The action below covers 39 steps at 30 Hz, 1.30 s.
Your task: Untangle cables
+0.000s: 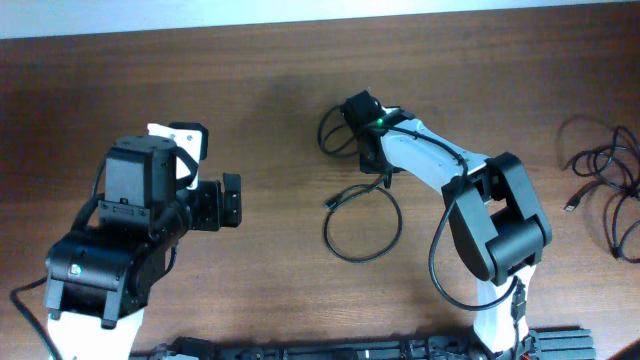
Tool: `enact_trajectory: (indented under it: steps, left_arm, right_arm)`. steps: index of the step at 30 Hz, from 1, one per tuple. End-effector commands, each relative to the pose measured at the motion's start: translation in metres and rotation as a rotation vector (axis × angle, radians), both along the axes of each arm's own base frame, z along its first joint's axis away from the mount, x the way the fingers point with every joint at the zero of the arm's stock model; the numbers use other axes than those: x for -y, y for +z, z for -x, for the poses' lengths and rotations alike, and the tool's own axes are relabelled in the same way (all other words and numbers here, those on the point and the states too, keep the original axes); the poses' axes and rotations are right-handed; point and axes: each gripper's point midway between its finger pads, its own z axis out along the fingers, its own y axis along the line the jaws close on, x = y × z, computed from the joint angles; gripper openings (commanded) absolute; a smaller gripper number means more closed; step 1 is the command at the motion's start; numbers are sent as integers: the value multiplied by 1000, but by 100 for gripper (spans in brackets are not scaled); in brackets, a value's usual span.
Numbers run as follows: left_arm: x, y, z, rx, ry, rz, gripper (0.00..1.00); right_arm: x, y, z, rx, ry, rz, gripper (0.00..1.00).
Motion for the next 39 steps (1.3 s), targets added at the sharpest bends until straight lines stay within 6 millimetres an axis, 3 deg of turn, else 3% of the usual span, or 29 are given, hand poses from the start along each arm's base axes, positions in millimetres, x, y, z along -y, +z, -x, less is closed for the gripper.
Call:
enact_trajectory:
  steps: [1,5,9,17,29,34,39]
  left_arm:
    - [1,7,-1,20,-13,3,99]
    - [1,7,-1,20,-13,3,99]
    - [1,7,-1,20,-13,3,99]
    - [1,7,-1,20,-13,3,99]
    - [1,7,-1,20,-13,3,99]
    - [1,7,-1,20,-13,3,99]
    - [1,7,-1,20,-13,3,99]
  right_arm:
    - [4,-8,9,-46,0,-1,4]
    - [11,14,2,15,-8,26,4]
    - [21,51,-8,91,-20,-3,4]
    - [71,159,-15,315,-89,-59,4]
    - [147,271,7,600,-194,-60,4]
    - [201,317,31,737,-298,-9,4]
    - [250,339,59,806,-434,41,4]
